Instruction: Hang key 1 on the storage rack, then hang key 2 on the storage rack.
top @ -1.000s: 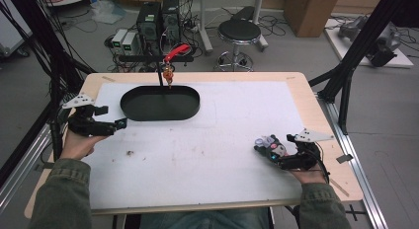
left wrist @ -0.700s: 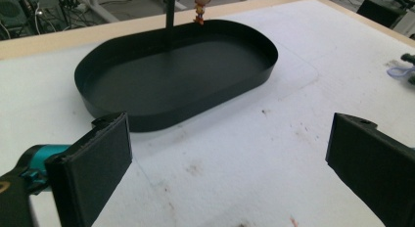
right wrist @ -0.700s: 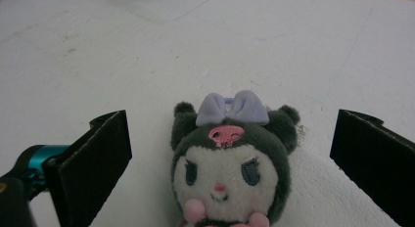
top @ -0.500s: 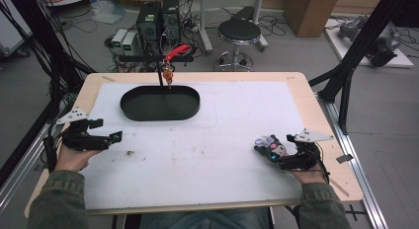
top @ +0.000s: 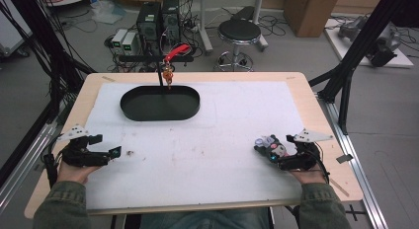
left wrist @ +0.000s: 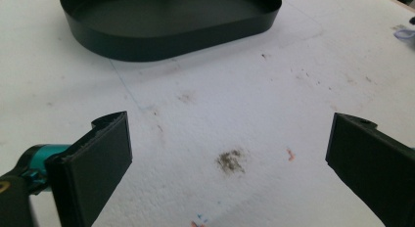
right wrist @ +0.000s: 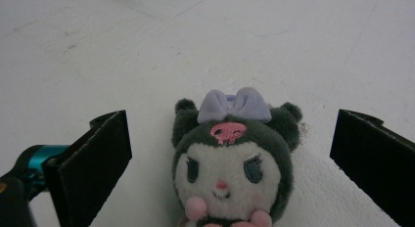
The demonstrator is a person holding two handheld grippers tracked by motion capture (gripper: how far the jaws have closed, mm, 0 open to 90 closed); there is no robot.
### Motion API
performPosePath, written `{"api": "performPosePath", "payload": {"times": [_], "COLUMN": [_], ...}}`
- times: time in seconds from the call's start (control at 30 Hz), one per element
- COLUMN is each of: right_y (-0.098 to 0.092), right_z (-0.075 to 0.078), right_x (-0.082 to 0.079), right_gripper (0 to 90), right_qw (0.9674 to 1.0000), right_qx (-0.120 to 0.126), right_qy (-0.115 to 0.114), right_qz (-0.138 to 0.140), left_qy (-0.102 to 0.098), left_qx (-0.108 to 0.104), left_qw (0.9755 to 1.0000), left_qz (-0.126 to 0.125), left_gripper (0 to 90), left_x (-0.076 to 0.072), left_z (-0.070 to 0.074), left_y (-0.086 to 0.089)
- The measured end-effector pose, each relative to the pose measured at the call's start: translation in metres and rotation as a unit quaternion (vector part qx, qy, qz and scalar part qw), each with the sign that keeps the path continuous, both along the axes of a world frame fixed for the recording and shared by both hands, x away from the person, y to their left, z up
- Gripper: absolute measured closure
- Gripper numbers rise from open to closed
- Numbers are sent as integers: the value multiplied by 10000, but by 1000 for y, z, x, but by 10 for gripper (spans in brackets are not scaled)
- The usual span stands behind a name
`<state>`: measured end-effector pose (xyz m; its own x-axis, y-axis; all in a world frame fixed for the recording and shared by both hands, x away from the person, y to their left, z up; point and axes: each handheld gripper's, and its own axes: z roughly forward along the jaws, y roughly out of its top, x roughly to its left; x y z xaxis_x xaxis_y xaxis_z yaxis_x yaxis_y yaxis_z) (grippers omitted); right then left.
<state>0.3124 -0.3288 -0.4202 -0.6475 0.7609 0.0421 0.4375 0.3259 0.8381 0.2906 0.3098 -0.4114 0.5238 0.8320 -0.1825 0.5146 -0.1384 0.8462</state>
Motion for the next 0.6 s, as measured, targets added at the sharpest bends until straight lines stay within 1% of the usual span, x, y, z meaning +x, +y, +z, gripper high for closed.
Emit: {"api": "performPosePath", "payload": {"times": [0.07,0.13,0.2,0.33,0.4,0.53,0.6], "right_y": [0,0,-1,3,5,9,11], "right_z": [0,0,0,2,2,0,-1], "right_x": [0,0,0,-1,-1,0,0], "right_gripper": [7,7,7,7,7,7,7], "right_qw": [10000,10000,10000,10000,10000,9998,9996], "right_qx": [-23,-36,-4,42,-16,-112,-151], "right_qy": [-11,13,-11,1,12,49,131], "right_qz": [22,-1,-5,10,51,166,210], "left_qy": [-1,-22,-30,36,86,157,183], "left_qx": [75,59,82,78,51,64,63], "left_qw": [10000,10000,10000,9999,9999,9998,9998], "left_qz": [-2,-29,-47,-106,-116,-85,-57], "left_gripper": [37,37,37,37,36,37,37], "left_x": [-3,-5,-8,-14,-18,-24,-26], "left_z": [-1,-2,-3,-7,-9,-12,-14], "left_y": [-1,-2,-2,0,2,8,10]}}
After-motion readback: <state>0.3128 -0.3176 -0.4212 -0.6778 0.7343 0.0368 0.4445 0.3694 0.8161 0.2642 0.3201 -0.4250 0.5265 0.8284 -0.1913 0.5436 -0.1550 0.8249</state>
